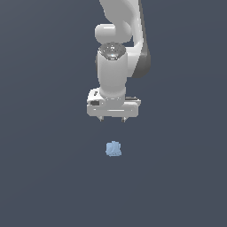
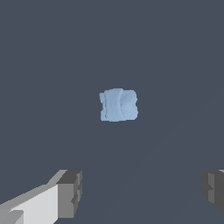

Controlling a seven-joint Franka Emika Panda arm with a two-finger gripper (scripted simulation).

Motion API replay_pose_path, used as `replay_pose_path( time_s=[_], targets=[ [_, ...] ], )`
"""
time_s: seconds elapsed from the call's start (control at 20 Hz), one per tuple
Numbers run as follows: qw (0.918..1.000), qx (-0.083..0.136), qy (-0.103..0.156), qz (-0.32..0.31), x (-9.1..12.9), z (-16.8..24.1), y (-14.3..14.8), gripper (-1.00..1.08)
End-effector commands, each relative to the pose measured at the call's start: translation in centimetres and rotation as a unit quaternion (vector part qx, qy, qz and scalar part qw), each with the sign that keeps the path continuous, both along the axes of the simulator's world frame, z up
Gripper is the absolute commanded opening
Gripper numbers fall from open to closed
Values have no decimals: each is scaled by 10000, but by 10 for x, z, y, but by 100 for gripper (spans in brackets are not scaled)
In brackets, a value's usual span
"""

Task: Pick up the object and move it to a goal position.

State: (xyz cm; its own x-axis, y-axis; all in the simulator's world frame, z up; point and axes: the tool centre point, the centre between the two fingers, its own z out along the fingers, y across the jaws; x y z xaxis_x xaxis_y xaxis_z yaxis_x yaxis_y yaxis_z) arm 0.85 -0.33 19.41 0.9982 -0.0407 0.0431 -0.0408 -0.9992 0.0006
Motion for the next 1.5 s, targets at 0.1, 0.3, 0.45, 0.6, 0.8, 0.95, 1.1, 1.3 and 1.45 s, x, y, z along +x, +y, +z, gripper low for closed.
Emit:
replay_pose_path(
  time_s=[0.1,0.3,0.45,0.6,0.8,0.95,1.1,1.3,1.45],
  targets=[
    [10000,-1,-4,26,0,0,2,100],
    [9997,-12,-37,228,2,2,14,100],
    [9993,-18,-59,357,3,3,21,100],
    [9993,-19,-60,367,3,3,22,100],
    [9993,-19,-55,357,5,1,21,100],
    [9994,-19,-38,356,10,-5,21,100],
    [9994,-20,-16,349,16,-13,19,100],
    [9994,-19,26,338,27,-29,17,100],
    [9994,-16,67,327,37,-46,15,100]
  ],
)
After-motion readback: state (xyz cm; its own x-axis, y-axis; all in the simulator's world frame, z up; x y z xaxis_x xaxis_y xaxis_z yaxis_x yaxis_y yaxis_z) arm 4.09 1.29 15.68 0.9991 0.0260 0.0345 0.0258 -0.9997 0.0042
